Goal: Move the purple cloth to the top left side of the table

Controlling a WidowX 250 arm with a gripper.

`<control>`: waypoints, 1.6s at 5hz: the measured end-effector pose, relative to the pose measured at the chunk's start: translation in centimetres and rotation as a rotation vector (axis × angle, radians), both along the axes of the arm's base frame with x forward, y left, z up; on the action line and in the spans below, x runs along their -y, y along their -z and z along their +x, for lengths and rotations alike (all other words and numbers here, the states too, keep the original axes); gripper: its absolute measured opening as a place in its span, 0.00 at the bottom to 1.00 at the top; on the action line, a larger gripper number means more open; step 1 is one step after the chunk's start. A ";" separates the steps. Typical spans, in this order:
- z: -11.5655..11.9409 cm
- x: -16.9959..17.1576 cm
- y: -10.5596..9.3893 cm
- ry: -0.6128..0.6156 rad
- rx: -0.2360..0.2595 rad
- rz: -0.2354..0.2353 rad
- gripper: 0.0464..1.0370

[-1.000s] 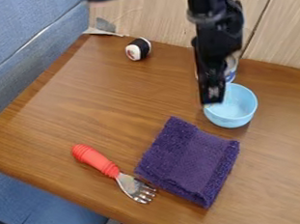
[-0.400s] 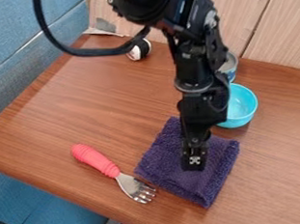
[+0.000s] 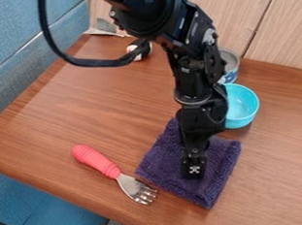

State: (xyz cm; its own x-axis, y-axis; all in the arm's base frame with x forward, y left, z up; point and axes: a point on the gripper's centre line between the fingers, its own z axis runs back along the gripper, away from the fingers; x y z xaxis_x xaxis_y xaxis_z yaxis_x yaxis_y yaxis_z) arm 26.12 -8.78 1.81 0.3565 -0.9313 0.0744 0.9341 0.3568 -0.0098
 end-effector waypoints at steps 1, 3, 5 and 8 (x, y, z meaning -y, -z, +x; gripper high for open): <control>1.0 -1.3 0.1 -0.058 0.035 0.004 0.96; 3.7 -7.0 -0.2 -0.241 0.022 -0.027 0.96; 6.0 -12.8 -0.2 -0.378 0.006 -0.051 0.96; 8.4 -20.5 -0.8 -0.568 0.036 -0.019 0.96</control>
